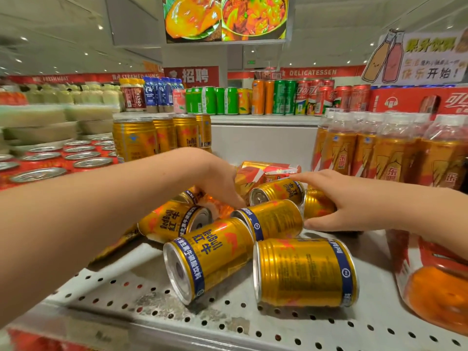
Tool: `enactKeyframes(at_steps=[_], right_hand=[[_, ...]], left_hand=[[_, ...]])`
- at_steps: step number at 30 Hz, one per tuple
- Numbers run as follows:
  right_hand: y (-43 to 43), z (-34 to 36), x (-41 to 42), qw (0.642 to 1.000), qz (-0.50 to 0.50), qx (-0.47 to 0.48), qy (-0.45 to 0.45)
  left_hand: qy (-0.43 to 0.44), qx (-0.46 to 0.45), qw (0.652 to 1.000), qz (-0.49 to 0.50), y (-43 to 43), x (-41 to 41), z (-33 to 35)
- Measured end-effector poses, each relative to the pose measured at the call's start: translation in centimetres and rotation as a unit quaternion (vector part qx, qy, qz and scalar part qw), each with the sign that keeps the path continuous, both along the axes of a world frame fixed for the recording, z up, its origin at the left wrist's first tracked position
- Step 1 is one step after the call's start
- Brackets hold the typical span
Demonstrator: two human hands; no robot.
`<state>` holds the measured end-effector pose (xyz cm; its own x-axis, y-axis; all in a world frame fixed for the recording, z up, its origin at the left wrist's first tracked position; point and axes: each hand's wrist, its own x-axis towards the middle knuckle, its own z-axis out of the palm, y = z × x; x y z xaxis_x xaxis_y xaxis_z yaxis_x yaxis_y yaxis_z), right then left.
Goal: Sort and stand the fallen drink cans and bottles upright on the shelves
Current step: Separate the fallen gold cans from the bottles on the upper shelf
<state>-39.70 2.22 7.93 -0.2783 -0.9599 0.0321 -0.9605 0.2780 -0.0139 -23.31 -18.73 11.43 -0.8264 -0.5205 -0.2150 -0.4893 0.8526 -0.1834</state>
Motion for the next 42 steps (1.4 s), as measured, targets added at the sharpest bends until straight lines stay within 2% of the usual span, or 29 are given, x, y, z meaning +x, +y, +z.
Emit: enactKeyframes(at_steps=[2,7,11,20,25,31,34,42], right_hand=[[0.0,-0.1,-0.2,1.0,0.002,0.005,0.012],[0.2,-0.4,-1.0,1.0,-0.015,-0.007,-0.006],[-0.4,-0.4,-1.1,0.999,-0.026,-0.007,-0.024],[-4.2,0.3,-0.2,0.993,0.049,0.008,-0.11],[-6.6,0.5,0.1,0.997,0.032,0.061,-0.018],[-9.0,0.4,-0.1,0.998,0.003,0.058,0.035],[-9.7,0.6,-0.4,0.998,0.004,0.061,-0.003],[-9.3,0.9,-0.3,0.992,0.019,-0.005,-0.125]], left_hand=[[0.009,-0.014,1.0,-0.005,0.5,-0.3,-0.9],[0.178,0.023,0.984,0.014,-0.3,0.2,-1.5],[0.252,0.05,0.966,0.013,-0.8,1.2,0.4],[0.321,0.059,0.945,0.001,-1.4,4.0,1.2],[0.318,0.073,0.945,0.026,-2.4,4.7,1.0],[0.328,0.095,0.939,0.032,-3.4,5.4,0.8],[0.335,0.1,0.937,0.022,-3.5,5.6,0.6],[0.374,0.091,0.923,0.022,-3.2,5.5,-0.5]])
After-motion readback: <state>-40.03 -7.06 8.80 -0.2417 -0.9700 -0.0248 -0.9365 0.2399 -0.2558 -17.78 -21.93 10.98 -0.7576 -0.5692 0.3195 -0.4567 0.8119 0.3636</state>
